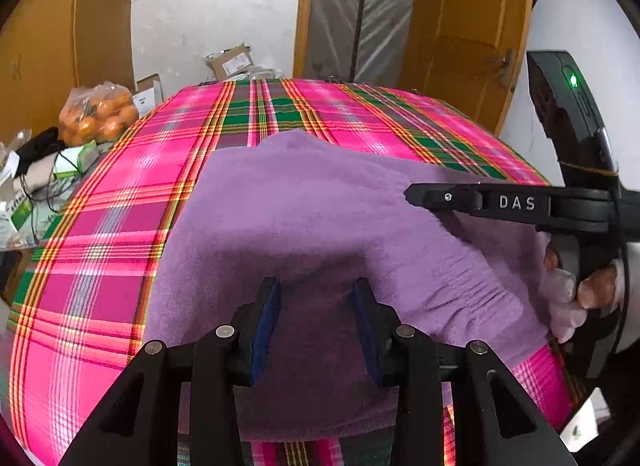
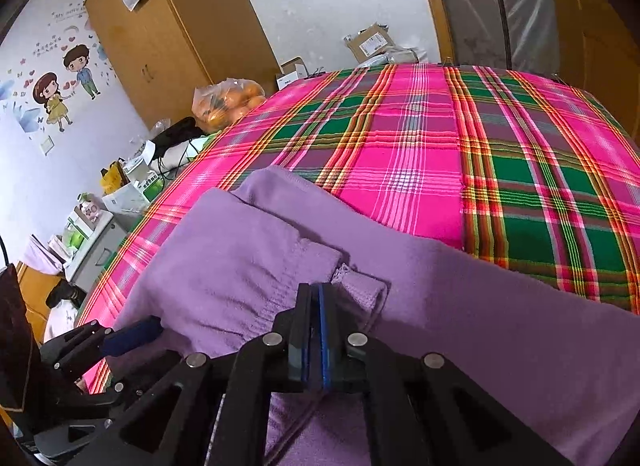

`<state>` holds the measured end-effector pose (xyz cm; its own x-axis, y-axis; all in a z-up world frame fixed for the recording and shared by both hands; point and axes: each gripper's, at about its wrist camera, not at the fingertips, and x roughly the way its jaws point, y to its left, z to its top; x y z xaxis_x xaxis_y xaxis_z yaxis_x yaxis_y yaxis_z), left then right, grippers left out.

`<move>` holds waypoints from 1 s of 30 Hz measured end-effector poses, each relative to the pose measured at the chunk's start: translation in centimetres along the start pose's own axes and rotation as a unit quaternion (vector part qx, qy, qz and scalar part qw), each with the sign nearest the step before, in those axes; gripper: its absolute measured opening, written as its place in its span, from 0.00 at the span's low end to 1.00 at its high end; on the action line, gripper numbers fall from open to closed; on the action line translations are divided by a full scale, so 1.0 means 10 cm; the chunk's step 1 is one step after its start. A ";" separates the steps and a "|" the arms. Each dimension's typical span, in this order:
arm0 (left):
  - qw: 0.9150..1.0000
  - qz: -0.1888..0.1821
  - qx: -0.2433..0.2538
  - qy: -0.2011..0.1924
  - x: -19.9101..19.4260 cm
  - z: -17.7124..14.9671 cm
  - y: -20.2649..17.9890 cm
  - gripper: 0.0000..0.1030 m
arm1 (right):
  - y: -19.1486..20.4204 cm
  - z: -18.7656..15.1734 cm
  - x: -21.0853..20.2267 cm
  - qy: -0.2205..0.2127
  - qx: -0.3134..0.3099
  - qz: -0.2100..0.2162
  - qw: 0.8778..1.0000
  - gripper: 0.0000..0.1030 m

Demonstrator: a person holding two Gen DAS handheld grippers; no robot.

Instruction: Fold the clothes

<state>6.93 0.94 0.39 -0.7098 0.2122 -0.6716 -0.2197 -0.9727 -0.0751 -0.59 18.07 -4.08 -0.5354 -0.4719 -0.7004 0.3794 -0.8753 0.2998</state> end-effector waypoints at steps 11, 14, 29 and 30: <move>1.000 0.026 0.000 0.001 0.01 0.00 -0.05 0.39 | -0.09 -0.13 -0.15 -0.010 0.018 0.013 1.000 0.02; 0.999 0.032 -0.001 0.001 0.02 0.00 -0.07 0.39 | -0.13 -0.22 -0.26 -0.014 0.018 0.006 1.000 0.04; 0.998 0.056 -0.014 0.015 0.02 0.05 -0.12 0.39 | -0.43 -0.70 -0.74 -0.023 0.044 -0.015 0.999 0.06; 0.998 0.058 -0.013 0.016 0.02 0.05 -0.12 0.39 | -0.47 -0.72 -0.75 -0.022 0.052 -0.012 0.998 0.05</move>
<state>6.71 2.23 0.71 -0.7080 0.0946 -0.6999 -0.1188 -0.9928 -0.0140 7.06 26.53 -4.91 -0.5775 -0.4524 -0.6796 0.2859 -0.8918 0.3507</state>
